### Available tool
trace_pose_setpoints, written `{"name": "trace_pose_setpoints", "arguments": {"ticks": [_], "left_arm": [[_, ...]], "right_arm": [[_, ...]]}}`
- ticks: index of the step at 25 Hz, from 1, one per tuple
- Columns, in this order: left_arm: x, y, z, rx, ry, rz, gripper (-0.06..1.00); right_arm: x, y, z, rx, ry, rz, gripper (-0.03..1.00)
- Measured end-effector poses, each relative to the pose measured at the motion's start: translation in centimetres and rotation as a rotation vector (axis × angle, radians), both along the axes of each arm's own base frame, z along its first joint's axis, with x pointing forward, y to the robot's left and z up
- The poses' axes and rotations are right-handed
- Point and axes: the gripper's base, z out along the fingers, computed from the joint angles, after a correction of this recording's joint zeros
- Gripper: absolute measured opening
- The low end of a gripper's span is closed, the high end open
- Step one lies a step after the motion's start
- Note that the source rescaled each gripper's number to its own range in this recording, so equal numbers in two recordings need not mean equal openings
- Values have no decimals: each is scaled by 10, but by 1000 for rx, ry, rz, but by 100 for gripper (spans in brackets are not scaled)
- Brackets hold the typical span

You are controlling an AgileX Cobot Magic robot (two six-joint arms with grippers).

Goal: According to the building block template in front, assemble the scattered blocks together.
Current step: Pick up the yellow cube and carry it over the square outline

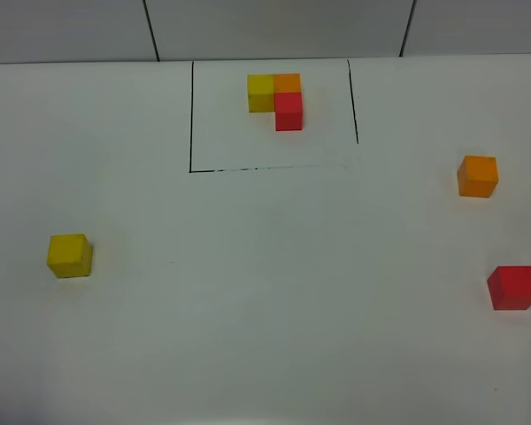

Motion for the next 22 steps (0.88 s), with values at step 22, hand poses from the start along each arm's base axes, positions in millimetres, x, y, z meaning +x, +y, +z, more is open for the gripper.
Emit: {"name": "trace_pose_setpoints", "arguments": {"ticks": [22], "left_arm": [[121, 3, 31, 97, 306, 54, 100]], "right_arm": [[0, 0, 0, 0, 0, 0, 74]]}}
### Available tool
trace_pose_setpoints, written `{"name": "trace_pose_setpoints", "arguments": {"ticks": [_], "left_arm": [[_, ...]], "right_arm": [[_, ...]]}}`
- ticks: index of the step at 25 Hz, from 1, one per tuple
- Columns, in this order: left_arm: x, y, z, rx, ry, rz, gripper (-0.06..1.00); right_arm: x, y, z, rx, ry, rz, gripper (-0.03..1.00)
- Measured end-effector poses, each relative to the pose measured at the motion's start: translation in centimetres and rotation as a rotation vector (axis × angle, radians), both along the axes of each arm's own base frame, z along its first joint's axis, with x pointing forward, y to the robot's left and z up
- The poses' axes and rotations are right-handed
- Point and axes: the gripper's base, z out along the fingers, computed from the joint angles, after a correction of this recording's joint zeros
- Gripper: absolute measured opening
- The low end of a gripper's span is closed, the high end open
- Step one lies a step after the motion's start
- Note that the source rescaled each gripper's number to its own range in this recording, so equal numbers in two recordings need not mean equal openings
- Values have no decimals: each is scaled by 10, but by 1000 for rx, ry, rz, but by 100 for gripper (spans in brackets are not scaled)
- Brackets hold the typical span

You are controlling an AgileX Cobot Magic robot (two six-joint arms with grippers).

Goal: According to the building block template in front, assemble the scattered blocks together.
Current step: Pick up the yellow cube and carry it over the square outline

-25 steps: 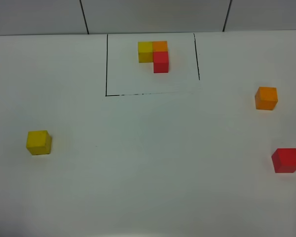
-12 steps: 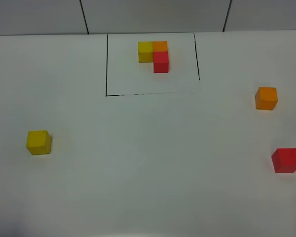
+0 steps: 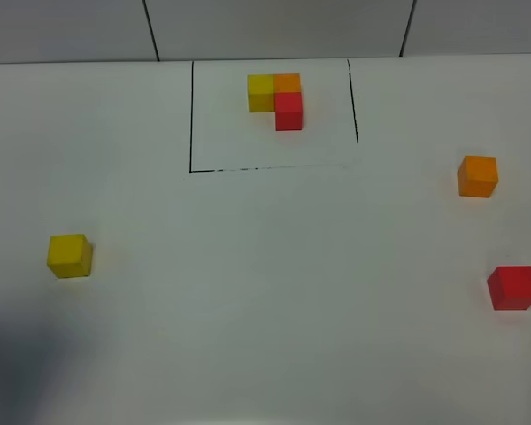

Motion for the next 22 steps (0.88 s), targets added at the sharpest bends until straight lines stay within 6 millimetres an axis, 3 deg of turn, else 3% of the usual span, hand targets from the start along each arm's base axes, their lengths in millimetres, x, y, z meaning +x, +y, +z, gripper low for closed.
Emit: {"name": "trace_pose_setpoints", "arguments": {"ticks": [4, 9, 17, 22], "left_arm": [[50, -2, -7, -4, 124, 10, 100], [102, -5, -32, -6, 254, 15, 100], [156, -11, -89, -14, 435, 14, 100], [178, -30, -120, -3, 525, -5, 100]], "right_arm": [[0, 0, 0, 0, 0, 0, 74], [0, 0, 0, 0, 0, 0, 74], [0, 0, 0, 0, 0, 0, 74], [0, 0, 0, 0, 0, 0, 74]]}}
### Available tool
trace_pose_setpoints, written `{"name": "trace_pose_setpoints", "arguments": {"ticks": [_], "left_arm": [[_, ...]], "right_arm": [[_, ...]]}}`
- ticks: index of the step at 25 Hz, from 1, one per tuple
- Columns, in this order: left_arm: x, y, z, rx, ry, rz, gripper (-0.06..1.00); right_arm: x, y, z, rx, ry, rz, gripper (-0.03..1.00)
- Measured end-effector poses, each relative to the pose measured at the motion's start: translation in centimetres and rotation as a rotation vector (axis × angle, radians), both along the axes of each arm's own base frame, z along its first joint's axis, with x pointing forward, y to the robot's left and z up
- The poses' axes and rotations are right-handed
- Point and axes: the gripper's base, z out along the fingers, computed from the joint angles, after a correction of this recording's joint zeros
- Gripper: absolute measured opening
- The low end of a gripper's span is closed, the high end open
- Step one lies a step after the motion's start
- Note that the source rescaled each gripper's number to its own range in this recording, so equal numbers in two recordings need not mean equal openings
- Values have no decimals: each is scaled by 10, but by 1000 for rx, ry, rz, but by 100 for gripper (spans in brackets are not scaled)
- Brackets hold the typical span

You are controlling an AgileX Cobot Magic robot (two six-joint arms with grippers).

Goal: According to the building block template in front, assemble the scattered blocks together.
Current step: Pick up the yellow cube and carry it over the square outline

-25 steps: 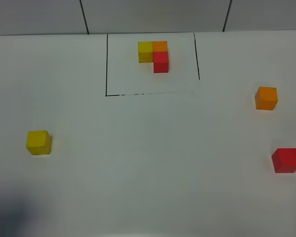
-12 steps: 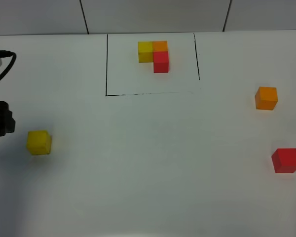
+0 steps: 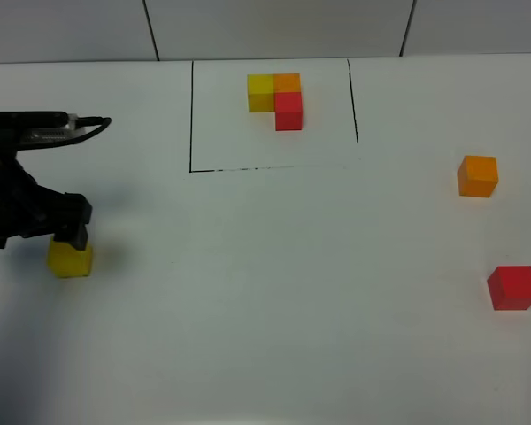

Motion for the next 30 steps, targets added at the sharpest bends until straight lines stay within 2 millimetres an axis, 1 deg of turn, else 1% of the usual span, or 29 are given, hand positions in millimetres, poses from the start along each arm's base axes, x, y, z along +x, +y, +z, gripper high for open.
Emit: {"name": "trace_pose_setpoints", "arguments": {"ticks": [3, 11, 15, 16, 18, 19, 20, 24, 27, 30], "left_arm": [[7, -6, -14, 7, 29, 32, 100], [13, -9, -39, 12, 75, 72, 100], [16, -9, -51, 13, 84, 74, 94], [16, -9, -52, 11, 81, 77, 91], [17, -9, -53, 11, 78, 79, 80], [17, -9, -53, 11, 78, 79, 70], [17, -9, -53, 10, 77, 79, 58], [17, -9, -53, 11, 75, 78, 0], [17, -10, -53, 13, 77, 55, 1], [21, -10, -48, 22, 75, -37, 1]], "right_arm": [[0, 0, 0, 0, 0, 0, 74], [0, 0, 0, 0, 0, 0, 74], [0, 0, 0, 0, 0, 0, 74], [0, 0, 0, 0, 0, 0, 74], [0, 0, 0, 0, 0, 0, 74], [0, 0, 0, 0, 0, 0, 74], [0, 0, 0, 0, 0, 0, 74], [0, 0, 0, 0, 0, 0, 74], [0, 0, 0, 0, 0, 0, 74], [0, 0, 0, 0, 0, 0, 74]]}}
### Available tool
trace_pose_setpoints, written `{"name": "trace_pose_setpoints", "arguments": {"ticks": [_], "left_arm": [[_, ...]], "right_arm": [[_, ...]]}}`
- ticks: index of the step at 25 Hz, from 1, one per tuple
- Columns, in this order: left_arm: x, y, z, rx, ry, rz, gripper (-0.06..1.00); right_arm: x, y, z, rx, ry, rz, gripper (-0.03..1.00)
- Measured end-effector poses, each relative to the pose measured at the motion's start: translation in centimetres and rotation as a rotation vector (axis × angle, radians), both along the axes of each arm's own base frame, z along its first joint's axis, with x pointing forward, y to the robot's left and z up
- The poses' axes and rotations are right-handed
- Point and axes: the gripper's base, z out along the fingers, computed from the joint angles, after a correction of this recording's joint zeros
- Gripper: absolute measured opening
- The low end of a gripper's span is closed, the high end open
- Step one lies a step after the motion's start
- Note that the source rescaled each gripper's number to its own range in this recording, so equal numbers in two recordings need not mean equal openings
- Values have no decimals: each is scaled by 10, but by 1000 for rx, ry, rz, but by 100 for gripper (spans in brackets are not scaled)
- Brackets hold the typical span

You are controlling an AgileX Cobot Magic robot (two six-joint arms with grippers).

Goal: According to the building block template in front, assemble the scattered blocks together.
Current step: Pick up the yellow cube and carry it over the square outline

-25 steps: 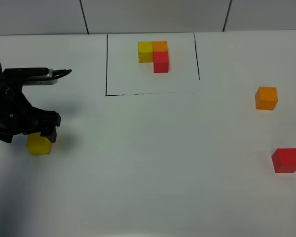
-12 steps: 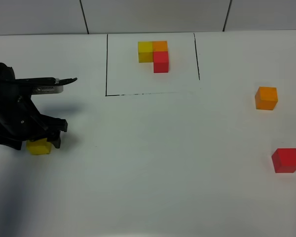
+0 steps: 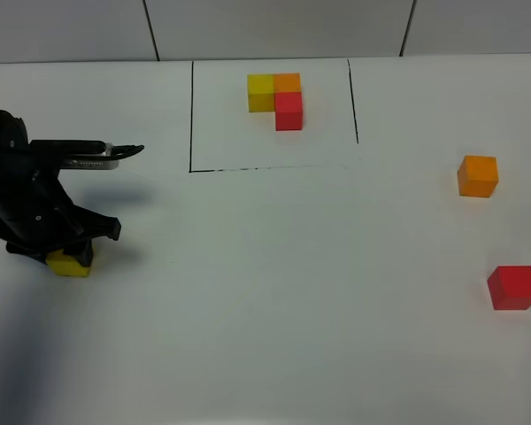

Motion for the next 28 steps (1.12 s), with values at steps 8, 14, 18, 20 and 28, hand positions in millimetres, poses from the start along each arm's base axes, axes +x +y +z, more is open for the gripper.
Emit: {"name": "trace_pose_setpoints", "arguments": {"ticks": [8, 14, 18, 20, 28], "left_arm": [[27, -40, 44, 14, -75, -511, 1], [52, -106, 64, 27, -50, -852, 1], [63, -149, 59, 39, -15, -1047, 1], [66, -170, 51, 45, 12, -1149, 1], [68, -229, 22, 109, 69, -1358, 1]], "right_arm": [[0, 0, 0, 0, 0, 0, 74], [0, 0, 0, 0, 0, 0, 74], [0, 0, 0, 0, 0, 0, 74], [0, 0, 0, 0, 0, 0, 74], [0, 0, 0, 0, 0, 0, 74]]}}
